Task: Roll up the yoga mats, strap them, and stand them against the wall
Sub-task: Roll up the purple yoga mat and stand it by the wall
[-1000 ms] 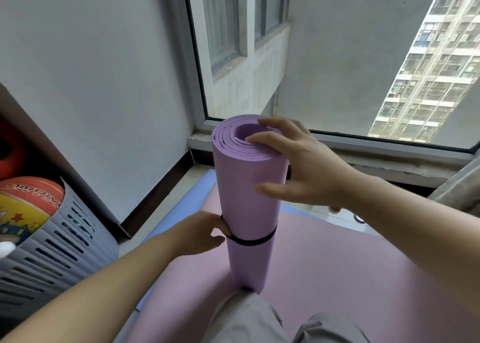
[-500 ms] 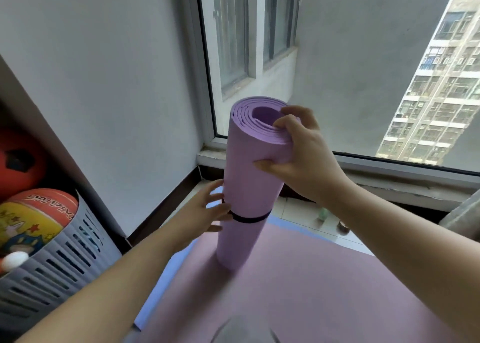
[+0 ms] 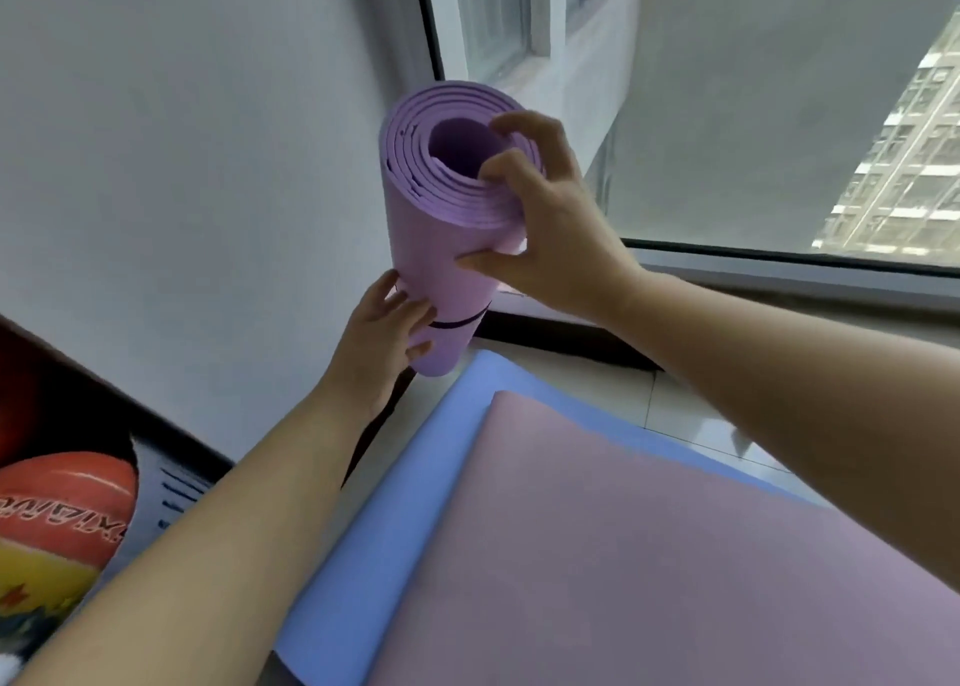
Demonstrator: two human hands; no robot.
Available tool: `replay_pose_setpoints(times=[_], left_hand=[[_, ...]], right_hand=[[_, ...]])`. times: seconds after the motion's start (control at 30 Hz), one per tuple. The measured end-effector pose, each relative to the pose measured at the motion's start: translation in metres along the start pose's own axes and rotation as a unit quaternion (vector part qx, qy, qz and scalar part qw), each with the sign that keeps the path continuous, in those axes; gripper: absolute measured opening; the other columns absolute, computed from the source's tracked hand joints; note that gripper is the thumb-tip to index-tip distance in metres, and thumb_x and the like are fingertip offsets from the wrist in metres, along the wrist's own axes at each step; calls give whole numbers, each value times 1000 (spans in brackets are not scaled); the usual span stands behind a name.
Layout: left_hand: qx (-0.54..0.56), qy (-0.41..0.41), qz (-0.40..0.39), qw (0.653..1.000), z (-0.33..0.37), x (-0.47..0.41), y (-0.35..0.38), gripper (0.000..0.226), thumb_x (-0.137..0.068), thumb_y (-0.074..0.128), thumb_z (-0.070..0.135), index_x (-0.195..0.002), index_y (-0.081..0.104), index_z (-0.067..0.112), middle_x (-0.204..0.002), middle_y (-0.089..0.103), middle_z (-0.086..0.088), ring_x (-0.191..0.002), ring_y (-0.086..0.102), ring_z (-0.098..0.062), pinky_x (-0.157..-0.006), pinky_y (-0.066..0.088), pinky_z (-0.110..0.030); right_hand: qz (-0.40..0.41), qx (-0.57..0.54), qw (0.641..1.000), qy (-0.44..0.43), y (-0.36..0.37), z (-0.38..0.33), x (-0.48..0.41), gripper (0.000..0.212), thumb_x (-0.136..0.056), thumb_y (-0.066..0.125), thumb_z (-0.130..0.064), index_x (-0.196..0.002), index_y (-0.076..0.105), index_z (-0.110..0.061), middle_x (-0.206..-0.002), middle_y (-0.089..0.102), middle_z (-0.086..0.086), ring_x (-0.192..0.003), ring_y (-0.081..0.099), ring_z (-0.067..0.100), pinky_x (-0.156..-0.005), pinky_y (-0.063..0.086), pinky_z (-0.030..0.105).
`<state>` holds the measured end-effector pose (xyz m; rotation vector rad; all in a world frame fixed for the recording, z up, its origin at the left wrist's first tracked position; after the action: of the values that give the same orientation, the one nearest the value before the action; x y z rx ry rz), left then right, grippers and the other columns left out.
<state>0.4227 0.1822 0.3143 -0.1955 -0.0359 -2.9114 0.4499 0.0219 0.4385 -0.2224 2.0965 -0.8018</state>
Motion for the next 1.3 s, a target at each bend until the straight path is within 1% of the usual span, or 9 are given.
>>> replay_pose_setpoints(times=[0.1, 0.23, 0.43, 0.57, 0.7, 0.8, 0.93, 1.13, 1.3], left_hand=[[1, -31, 21, 999, -14, -44, -9, 42, -94, 51, 3, -134, 48, 16, -107, 61, -3, -100, 61, -18, -94, 46, -41], [14, -63, 32, 997, -25, -87, -13, 39, -95, 48, 1, -129, 43, 21, -102, 61, -2, -103, 59, -19, -90, 47, -35], [6, -48, 25, 999, -24, -140, -21, 46, -94, 52, 6, -130, 34, 30, -124, 59, 1, -114, 59, -16, -96, 42, -33], [-34, -15, 17, 999, -16, -174, -27, 78, -75, 57, 23, -145, 23, 31, -138, 52, 1, -124, 54, -17, -91, 46, -30], [-25, -8, 39, 999, -15, -200, -34, 87, -73, 58, 25, -148, 15, 37, -145, 46, -2, -128, 49, -22, -91, 47, -33], [-21, -18, 50, 998, -14, -214, -33, 88, -71, 58, 27, -148, 16, 38, -146, 43, -1, -127, 49, -22, -78, 46, -27], [-11, -36, 59, 998, -20, -230, -37, 83, -87, 61, 20, -150, 11, 38, -150, 34, 5, -131, 43, -22, -89, 40, -37], [-17, -48, 66, 997, -19, -239, -39, 79, -89, 60, 18, -149, 12, 36, -146, 38, 5, -127, 46, -22, -88, 40, -38], [-29, -64, 72, 995, -18, -240, -45, 86, -86, 62, 23, -151, 8, 35, -149, 36, 5, -129, 44, -24, -89, 40, -40]], right_hand=[[-33, 0, 999, -7, 34, 29, -29, 59, -65, 82, -28, -112, 57, -3, -140, 35, 21, -128, 37, 43, -97, 44, 50], [-76, 5, 997, -22, 72, 59, -62, 59, -66, 79, -29, -113, 57, -2, -138, 36, 22, -125, 39, 44, -94, 42, 42], [-91, 3, 996, -8, 109, 96, -116, 62, -66, 79, -31, -119, 57, -7, -140, 38, 17, -127, 38, 38, -99, 31, 31], [-63, -9, 998, 18, 127, 108, -152, 70, -66, 80, -29, -128, 53, -12, -143, 35, 15, -128, 37, 38, -100, 40, 41], [-25, 13, 998, 51, 143, 116, -164, 70, -70, 79, -20, -134, 49, -14, -142, 33, 16, -127, 37, 38, -87, 51, 48], [-40, 64, 995, 67, 152, 120, -175, 70, -79, 74, -24, -141, 40, -20, -150, 27, 6, -130, 32, 31, -80, 53, 38], [-80, 131, 985, 81, 163, 128, -190, 73, -86, 66, -24, -147, 26, -26, -157, 15, -7, -125, 34, 26, -71, 46, 29], [-125, 110, 981, 103, 178, 135, -194, 84, -87, 54, 0, -152, 11, -29, -161, -7, -2, -119, 36, 27, -73, 51, 35], [-145, 74, 980, 112, 184, 128, -185, 101, -85, 59, 0, -152, -11, -29, -158, -23, 7, -112, 43, 28, -66, 45, 31]])
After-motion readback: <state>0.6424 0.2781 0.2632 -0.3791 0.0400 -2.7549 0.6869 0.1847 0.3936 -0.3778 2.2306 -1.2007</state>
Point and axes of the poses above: each hand's wrist, its own x-axis away from the middle knuckle, its own y-axis out of the palm, z = x × y, the point moved 10 cm from there along -x, towards the middle knuckle
